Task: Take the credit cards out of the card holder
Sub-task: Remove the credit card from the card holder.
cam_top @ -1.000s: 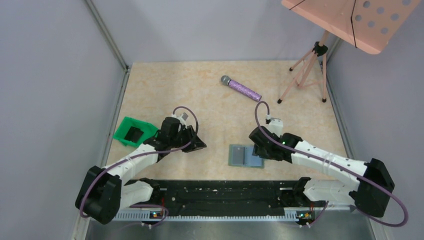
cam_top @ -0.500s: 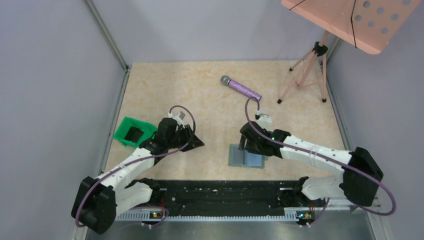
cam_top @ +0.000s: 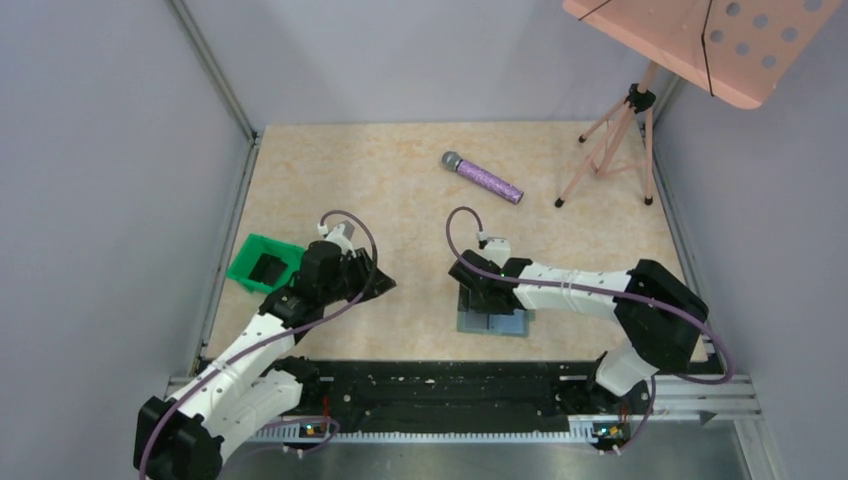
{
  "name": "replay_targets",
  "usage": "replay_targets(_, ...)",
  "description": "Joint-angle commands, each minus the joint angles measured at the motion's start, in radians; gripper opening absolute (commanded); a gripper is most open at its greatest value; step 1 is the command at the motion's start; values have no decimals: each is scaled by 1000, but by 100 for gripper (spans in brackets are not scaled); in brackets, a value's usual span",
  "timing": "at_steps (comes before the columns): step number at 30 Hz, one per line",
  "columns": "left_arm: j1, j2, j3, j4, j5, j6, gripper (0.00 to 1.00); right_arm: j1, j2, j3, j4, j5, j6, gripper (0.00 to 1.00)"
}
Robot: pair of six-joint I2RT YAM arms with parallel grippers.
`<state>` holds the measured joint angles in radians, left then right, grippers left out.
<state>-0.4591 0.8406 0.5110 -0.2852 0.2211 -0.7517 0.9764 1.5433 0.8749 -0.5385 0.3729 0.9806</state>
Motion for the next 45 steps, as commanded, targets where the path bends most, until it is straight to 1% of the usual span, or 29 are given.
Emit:
replay_targets(1,-1,-26,30,-10,-32,21,34,22,47,52,-5,17,-14,69)
replay_targets(5,-2,-22,24,-6,-22,18,35,26,79,55,-5,15,-23,65)
replay_targets(8,-1,-17,25,-3,-9,21,36,30,75,43,0,10,-26,55)
replay_targets(11,-2,-9,29,-2,5,24,37,30,56,31,7,12,-34,43)
replay_targets(12,-2,-5,29,-1,10,24,37,30,42,23,17,11,-41,41)
replay_targets(17,-3,19,19,26,65,19,38,30,-8,-14,68,-3,-84,37)
replay_targets(20,-9,36,10,43,91,9,38,31,-17,-27,89,-9,-110,32)
replay_targets(26,-58,117,-2,126,124,-22,38,29,-75,-81,157,-36,-134,31)
replay_targets(30,-90,227,-19,252,182,-87,38,17,-110,-129,217,-70,-151,30)
replay_targets(34,-152,306,17,276,151,-114,38,-1,-157,-163,232,-81,-150,30)
replay_targets(36,-182,343,28,340,146,-148,37,-25,-189,-191,257,-106,-147,30)
replay_targets(38,-201,395,32,414,187,-200,37,-38,-223,-224,280,-116,-146,30)
replay_targets(40,-227,449,43,477,195,-236,37,-55,-251,-249,293,-125,-149,29)
replay_targets(43,-277,529,81,486,149,-231,36,-76,-280,-276,299,-142,-152,28)
replay_targets(45,-295,594,115,487,153,-220,36,-85,-298,-289,298,-146,-154,27)
